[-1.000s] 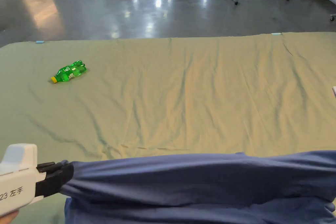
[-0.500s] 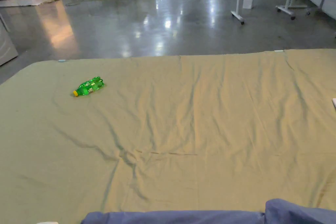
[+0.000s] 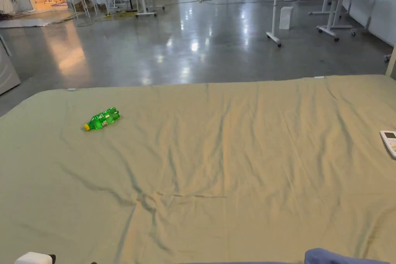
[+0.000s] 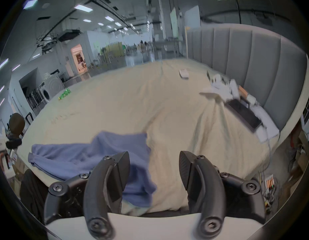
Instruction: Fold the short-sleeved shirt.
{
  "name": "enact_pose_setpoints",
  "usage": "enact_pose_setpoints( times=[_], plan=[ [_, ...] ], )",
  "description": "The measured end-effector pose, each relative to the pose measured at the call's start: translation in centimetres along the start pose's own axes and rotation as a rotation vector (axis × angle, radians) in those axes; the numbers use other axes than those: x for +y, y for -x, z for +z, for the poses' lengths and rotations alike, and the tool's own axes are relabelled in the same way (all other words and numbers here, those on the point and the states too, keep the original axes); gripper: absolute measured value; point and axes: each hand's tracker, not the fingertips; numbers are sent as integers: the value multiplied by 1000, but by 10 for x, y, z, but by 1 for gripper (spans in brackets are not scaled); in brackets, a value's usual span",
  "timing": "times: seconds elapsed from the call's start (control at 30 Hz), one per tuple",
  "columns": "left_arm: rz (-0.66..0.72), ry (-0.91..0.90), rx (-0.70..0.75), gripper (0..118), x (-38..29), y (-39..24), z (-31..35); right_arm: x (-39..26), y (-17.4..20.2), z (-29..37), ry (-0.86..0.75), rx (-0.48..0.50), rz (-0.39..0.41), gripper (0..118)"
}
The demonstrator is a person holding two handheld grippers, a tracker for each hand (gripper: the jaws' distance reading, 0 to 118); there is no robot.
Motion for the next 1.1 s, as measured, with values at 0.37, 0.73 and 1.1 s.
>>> enact_pose_setpoints(
  times=[0.37,0.73,1.1],
  plan=[
    [-8,-443,-62,76,78,-82,92,59,99,74,-440,147,82,62],
    [-8,-404,-162,3,80,-101,106,61,128,81,-408,240,80,0],
    [23,-407,-196,2,85,-89,107,61,131,85,-425,232,102,0]
  ],
)
